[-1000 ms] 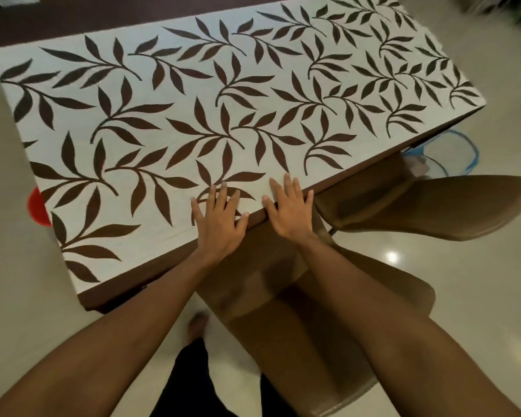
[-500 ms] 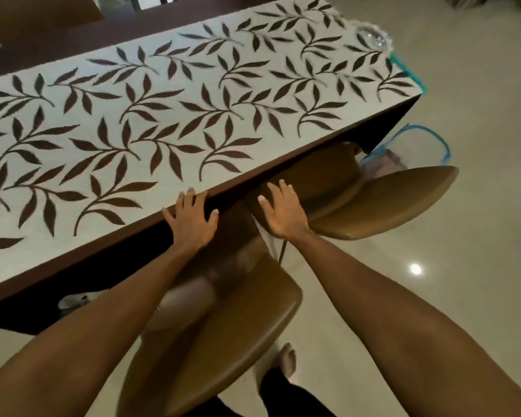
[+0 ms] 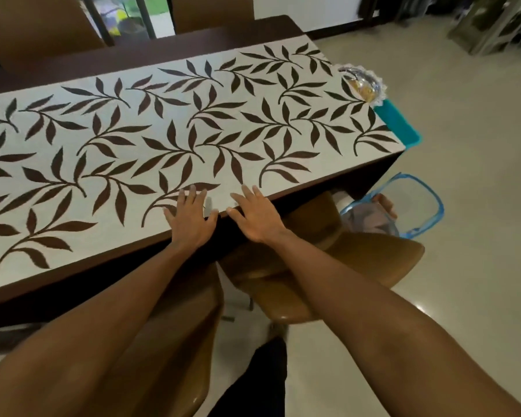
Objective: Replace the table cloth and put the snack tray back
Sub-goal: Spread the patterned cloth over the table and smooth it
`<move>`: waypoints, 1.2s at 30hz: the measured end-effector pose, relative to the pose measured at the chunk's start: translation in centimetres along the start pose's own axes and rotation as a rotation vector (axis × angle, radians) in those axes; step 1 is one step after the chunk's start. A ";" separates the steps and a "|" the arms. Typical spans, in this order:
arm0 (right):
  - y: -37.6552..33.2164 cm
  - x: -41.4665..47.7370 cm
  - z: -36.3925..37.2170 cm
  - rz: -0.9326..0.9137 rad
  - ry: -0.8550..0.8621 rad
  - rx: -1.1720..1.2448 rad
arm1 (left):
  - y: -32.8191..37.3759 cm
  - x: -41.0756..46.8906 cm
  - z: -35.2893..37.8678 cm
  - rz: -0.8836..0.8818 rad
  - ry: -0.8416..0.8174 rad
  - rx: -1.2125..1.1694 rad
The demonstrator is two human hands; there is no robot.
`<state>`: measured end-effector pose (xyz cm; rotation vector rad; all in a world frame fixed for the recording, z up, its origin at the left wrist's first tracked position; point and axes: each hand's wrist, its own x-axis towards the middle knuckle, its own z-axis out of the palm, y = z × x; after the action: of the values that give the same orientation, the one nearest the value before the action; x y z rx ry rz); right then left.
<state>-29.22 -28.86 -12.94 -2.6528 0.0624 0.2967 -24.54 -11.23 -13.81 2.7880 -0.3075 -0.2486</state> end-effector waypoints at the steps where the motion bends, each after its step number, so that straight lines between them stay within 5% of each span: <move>1: 1.0 0.9 -0.2 -0.018 -0.012 -0.012 | 0.9 0.9 0.6 0.006 0.000 0.003; 7: 13.4 4.0 -4.6 -0.010 0.016 -0.153 | 7.3 6.3 4.0 0.011 -0.020 0.010; 14: 24.9 5.1 -11.4 0.351 0.113 -0.131 | 14.6 9.5 6.2 0.053 -0.061 0.014; 22: 28.0 12.3 -14.7 -0.069 -0.066 -0.237 | 24.1 13.2 9.6 -0.083 -0.051 0.073; 28: 40.8 12.8 -18.7 0.071 0.059 -0.245 | 30.7 15.7 12.2 -0.195 0.030 0.088; 36: 43.6 12.5 -20.2 -0.034 0.013 -0.132 | 36.9 18.8 13.1 -0.370 0.065 0.018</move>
<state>-17.10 -76.82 -17.62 -2.7839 0.0012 0.2811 -15.90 -53.69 -16.16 2.8460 0.2261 -0.2393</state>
